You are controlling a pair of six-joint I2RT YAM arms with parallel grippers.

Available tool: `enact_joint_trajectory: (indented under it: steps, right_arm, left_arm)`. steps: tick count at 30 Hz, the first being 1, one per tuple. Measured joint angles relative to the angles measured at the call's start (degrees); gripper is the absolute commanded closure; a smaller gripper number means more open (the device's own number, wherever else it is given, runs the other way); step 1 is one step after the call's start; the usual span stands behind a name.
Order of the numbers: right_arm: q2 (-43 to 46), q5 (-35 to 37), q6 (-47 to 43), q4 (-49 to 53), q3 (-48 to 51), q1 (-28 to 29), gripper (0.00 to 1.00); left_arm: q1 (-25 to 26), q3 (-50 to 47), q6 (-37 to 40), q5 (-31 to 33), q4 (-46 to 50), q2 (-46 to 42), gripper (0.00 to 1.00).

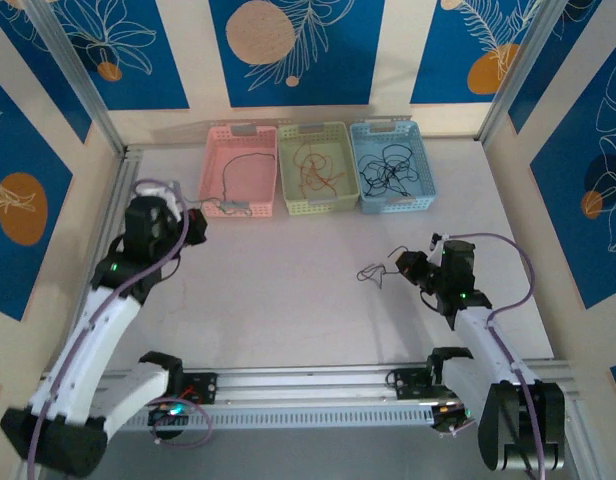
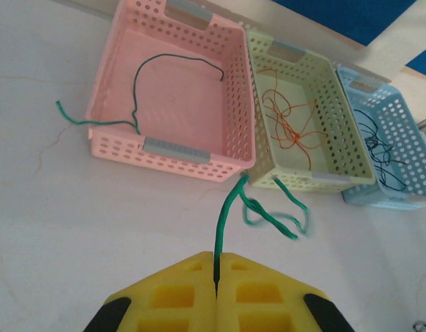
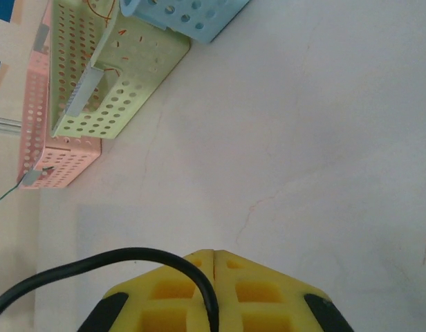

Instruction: Untangle the cables

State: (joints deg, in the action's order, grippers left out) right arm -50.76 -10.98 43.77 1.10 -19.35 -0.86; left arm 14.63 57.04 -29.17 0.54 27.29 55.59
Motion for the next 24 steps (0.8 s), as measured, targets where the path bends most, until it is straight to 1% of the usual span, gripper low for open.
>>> enact_joint_trajectory:
  steps: [3,9,12,13,15,18,19,20,22,24]
  right_arm:
    - [-0.2,-0.63,0.22,-0.42,0.0,0.04,1.0]
    - [-0.2,-1.44,0.22,-0.81,0.0,0.13,1.0]
    - [-0.2,-1.6,0.22,-1.29,0.0,0.48,1.0]
    - [-0.2,-1.68,0.2,-1.51,0.0,0.63,1.0]
    - [-0.15,-1.88,0.2,-1.99,0.0,1.07,1.0]
    - [0.22,-2.1,0.17,-2.45,0.0,1.81,1.0]
    - [0.46,-2.12,0.17,-2.62,0.0,2.03,1.0]
    - [0.87,-2.12,0.17,-2.89,0.04,2.27,1.0]
    - [1.81,-2.1,0.15,-3.32,0.17,2.69,1.0]
    - [2.47,-2.01,0.17,-3.78,0.33,3.15,1.0]
  left_arm:
    - [-0.22,7.78,2.25,1.7,-1.6,11.1,1.0]
    - [-1.05,21.97,5.62,5.35,-4.52,30.64,1.0]
    - [-2.05,27.61,6.69,6.47,-5.44,39.5,0.81]
    - [-2.4,29.09,6.84,6.64,-5.42,41.88,0.77]
    - [-3.19,32.3,7.17,6.64,-5.29,47.04,0.62]
    - [-3.78,35.54,7.82,6.16,-4.81,52.13,0.41]
    - [-3.87,35.65,8.15,5.88,-4.74,52.57,0.36]
    - [-3.91,35.58,8.07,5.53,-4.2,52.63,0.32]
    - [-3.89,34.86,8.33,4.46,-4.15,51.6,0.31]
    - [-3.91,32.5,8.33,3.17,-4.22,48.5,0.31]
